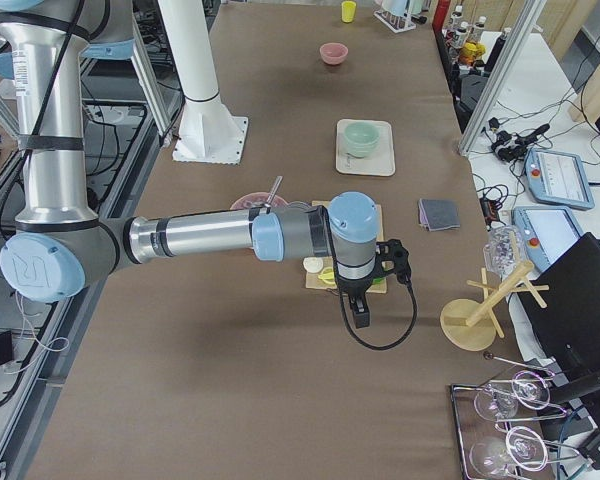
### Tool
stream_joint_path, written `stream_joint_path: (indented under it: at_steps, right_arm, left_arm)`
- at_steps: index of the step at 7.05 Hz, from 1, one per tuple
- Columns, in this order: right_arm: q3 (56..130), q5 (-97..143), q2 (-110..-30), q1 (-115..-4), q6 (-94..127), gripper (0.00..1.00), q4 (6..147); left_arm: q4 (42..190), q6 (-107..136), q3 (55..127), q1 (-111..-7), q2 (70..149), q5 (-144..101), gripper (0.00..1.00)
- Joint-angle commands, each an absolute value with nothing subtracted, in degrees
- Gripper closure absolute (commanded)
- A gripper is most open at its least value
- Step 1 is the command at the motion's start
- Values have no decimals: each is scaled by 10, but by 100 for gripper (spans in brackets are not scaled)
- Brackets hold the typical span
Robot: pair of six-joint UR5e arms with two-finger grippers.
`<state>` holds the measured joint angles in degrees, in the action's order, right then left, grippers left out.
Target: Stack pink bowl on green and place spoon
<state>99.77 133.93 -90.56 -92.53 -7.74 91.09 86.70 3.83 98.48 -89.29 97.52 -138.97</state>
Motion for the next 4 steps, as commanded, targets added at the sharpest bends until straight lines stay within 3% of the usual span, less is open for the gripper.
stream_joint_path:
  at_steps: [1,4]
  right_arm:
    - [998,1353,-906,-923,-72,0,911]
    - [995,1372,-897,-895,-39,0,911]
  left_arm:
    - [911,46,991,-893,971,-1395,1]
    - [907,39,962,-845,1003,-1387,1]
